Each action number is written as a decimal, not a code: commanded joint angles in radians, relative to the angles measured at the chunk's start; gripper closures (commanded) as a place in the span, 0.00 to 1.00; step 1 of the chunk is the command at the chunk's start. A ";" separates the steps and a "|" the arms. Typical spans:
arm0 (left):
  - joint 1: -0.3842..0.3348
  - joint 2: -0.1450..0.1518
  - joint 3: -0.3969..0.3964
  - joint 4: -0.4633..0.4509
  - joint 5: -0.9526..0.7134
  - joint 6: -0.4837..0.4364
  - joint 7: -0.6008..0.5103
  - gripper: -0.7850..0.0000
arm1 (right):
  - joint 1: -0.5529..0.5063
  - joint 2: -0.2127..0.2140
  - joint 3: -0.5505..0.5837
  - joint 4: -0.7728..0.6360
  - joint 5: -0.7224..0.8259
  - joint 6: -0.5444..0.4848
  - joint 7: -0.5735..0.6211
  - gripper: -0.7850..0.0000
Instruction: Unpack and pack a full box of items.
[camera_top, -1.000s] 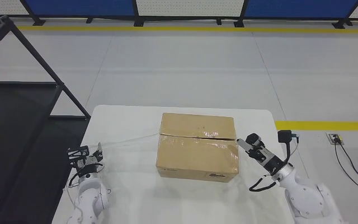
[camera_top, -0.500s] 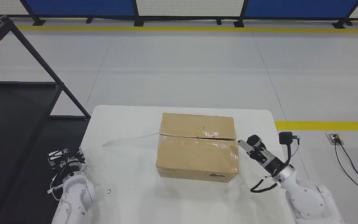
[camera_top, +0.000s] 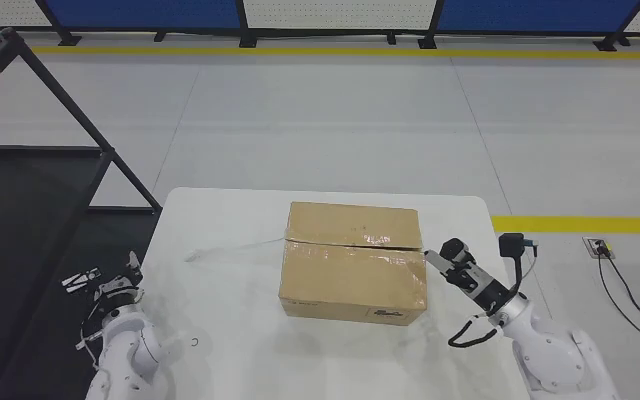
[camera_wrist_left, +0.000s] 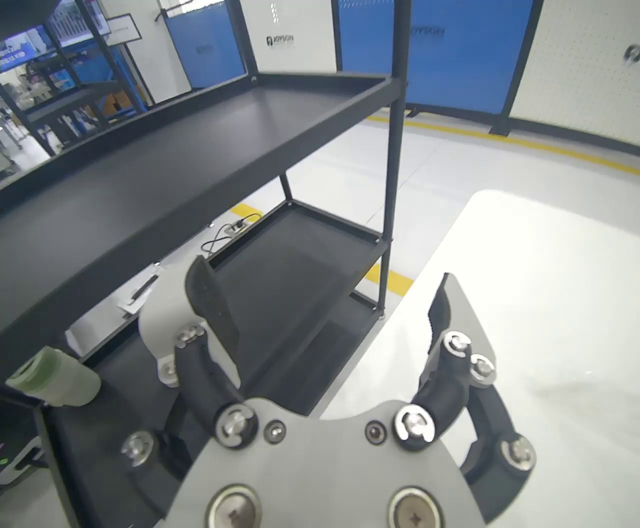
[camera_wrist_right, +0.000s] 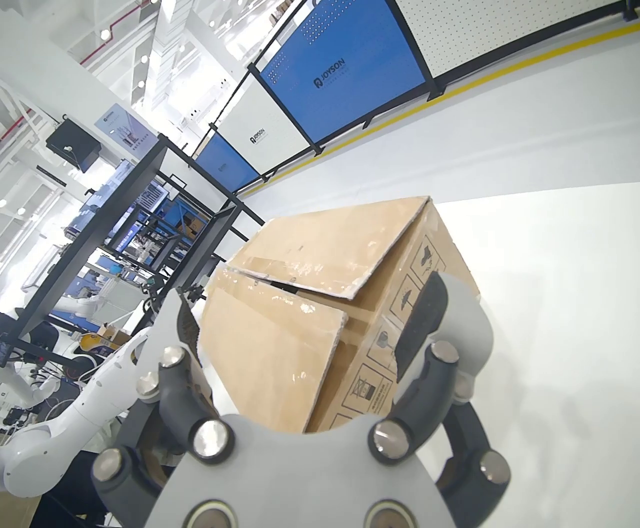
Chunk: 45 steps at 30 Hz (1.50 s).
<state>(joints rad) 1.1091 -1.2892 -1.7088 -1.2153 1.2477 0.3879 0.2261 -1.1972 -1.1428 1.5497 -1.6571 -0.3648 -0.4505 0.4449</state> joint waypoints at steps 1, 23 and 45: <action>0.046 0.000 -0.009 -0.097 -0.028 -0.046 0.012 0.00 | 0.008 0.003 0.006 -0.022 -0.016 0.013 0.021 0.00; 0.128 0.011 -0.001 -0.331 -0.186 -0.394 -0.308 0.00 | 0.082 0.018 0.009 0.107 0.196 -0.013 0.250 0.00; 0.224 0.037 -0.009 -0.536 -0.317 -0.688 -0.471 0.00 | 0.112 0.068 -0.006 0.125 0.845 -0.168 0.757 0.00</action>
<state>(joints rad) 1.3324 -1.2536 -1.7191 -1.7439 0.9393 -0.2876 -0.2353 -1.0710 -1.0811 1.5428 -1.4983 0.4593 -0.6294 1.1938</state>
